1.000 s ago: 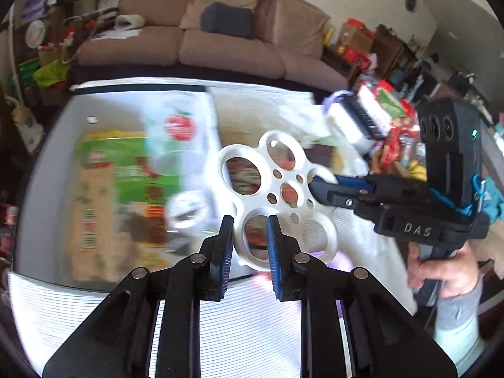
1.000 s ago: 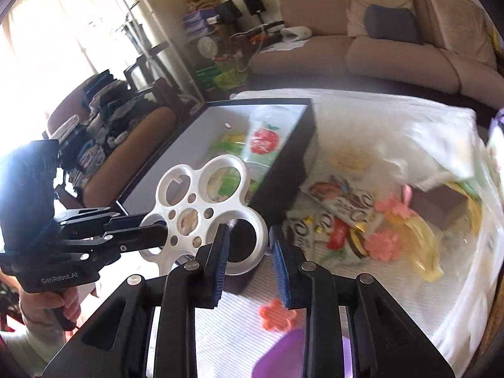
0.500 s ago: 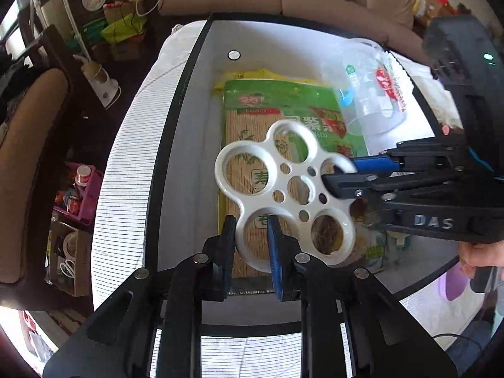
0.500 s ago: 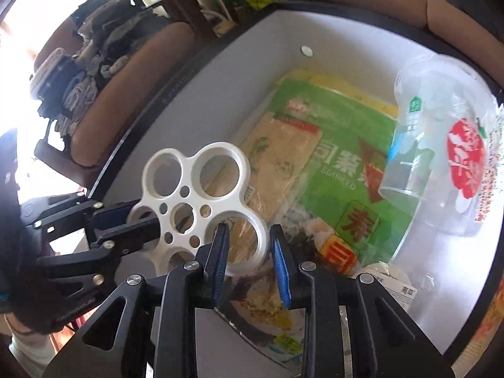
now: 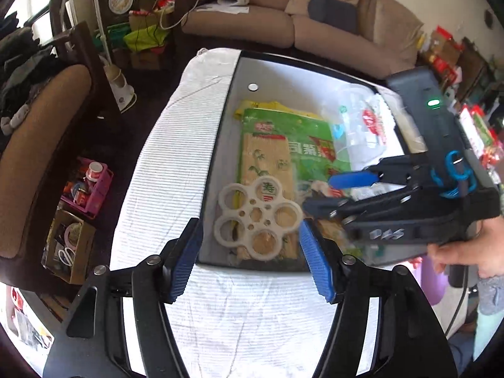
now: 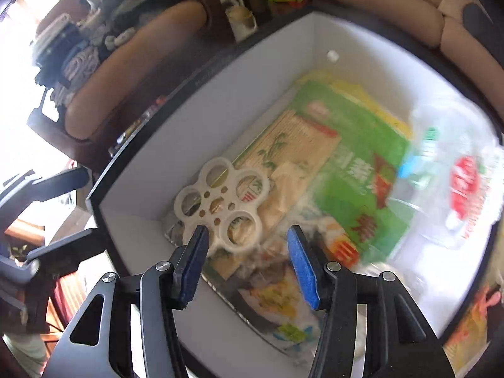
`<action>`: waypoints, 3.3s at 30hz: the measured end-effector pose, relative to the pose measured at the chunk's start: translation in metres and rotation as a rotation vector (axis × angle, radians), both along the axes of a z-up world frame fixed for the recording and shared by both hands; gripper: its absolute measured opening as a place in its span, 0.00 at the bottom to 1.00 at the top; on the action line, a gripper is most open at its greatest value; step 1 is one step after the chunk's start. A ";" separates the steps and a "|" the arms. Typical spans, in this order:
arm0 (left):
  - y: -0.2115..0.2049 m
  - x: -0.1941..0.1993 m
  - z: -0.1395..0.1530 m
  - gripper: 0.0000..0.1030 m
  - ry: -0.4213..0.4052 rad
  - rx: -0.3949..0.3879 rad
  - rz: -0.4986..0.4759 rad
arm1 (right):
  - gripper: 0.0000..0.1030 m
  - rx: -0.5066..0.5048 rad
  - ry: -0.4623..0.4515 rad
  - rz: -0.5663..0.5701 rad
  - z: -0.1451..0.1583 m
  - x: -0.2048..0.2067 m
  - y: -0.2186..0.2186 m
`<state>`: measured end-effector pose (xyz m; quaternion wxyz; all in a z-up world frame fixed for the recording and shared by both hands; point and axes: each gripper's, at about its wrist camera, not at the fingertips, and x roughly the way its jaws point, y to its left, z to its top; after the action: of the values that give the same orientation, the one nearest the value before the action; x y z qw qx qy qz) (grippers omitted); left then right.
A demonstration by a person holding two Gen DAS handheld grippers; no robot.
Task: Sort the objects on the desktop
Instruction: 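Lift the white ring holder into the box and open the left gripper, then grasp the purple bowl rim with the left and right grippers together, then carry the purple bowl into the box and open both grippers, then move the left gripper to the pink flower cookie cutter and grasp it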
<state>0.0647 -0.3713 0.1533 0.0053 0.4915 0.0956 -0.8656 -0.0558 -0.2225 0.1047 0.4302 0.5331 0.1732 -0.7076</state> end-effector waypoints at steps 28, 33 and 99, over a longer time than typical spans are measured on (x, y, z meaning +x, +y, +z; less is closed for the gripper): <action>0.324 0.038 -0.121 0.09 -0.161 0.048 -0.375 | 0.21 -0.044 -0.068 -0.529 -0.074 0.079 0.380; 0.318 0.035 -0.124 0.07 -0.167 0.060 -0.363 | 0.21 -0.021 -0.013 -0.516 -0.073 0.082 0.376; 0.080 -0.065 0.027 0.75 0.095 -0.002 -0.106 | 0.62 -0.166 0.097 -0.281 0.066 -0.029 0.152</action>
<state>0.0000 -0.2914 0.1802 -0.0444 0.4541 0.0687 -0.8872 -0.0845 -0.0709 0.1711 0.3608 0.4800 0.0584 -0.7975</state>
